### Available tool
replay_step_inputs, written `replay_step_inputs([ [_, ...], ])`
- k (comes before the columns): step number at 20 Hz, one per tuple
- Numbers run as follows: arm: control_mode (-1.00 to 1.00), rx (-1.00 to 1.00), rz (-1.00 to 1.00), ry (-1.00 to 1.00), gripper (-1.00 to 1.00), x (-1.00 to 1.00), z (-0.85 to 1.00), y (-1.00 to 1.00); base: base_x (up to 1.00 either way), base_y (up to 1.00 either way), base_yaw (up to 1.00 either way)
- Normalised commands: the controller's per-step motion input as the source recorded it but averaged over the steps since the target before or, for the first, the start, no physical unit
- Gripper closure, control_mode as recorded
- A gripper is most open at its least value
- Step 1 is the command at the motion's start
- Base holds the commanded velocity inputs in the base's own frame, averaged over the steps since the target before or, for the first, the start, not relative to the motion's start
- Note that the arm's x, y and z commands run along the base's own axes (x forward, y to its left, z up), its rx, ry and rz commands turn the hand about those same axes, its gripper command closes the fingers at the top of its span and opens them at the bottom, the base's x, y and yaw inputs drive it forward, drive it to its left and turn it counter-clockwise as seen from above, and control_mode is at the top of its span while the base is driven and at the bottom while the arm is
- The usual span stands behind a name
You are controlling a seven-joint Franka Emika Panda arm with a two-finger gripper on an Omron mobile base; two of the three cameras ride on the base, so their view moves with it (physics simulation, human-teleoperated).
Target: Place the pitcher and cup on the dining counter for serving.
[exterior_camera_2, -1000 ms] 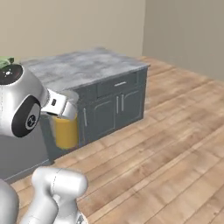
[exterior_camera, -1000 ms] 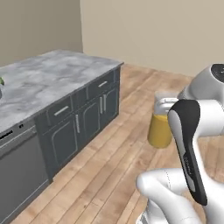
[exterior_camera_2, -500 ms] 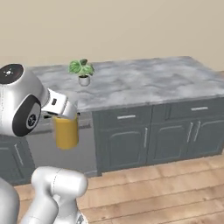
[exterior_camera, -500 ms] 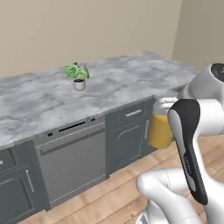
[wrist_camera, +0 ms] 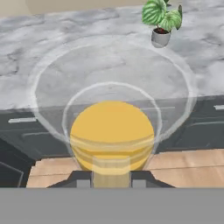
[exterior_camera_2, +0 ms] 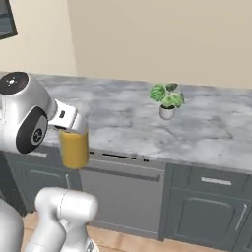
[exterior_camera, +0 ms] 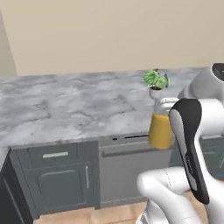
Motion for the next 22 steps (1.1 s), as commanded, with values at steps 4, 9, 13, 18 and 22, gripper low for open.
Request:
replay_step_inputs([
  [4, 1.0, 0.0, 0.0, 0.0, 1.0, 0.0, 0.0, 0.0, 0.88, 0.99, 0.44],
  [9, 1.0, 0.0, 0.0, 0.0, 1.0, 0.0, 0.0, 0.0, 0.83, 0.8, 0.11],
  [13, 1.0, 0.0, 0.0, 0.0, 1.0, 0.0, 0.0, 0.0, 0.59, 0.49, 0.0],
  [18, 1.0, 0.0, 0.0, 0.0, 1.0, 0.0, 0.0, 0.0, 0.39, 0.07, 0.0],
  [22, 1.0, 0.0, 0.0, 0.0, 1.0, 0.0, 0.0, 0.0, 0.27, -0.43, 0.0],
])
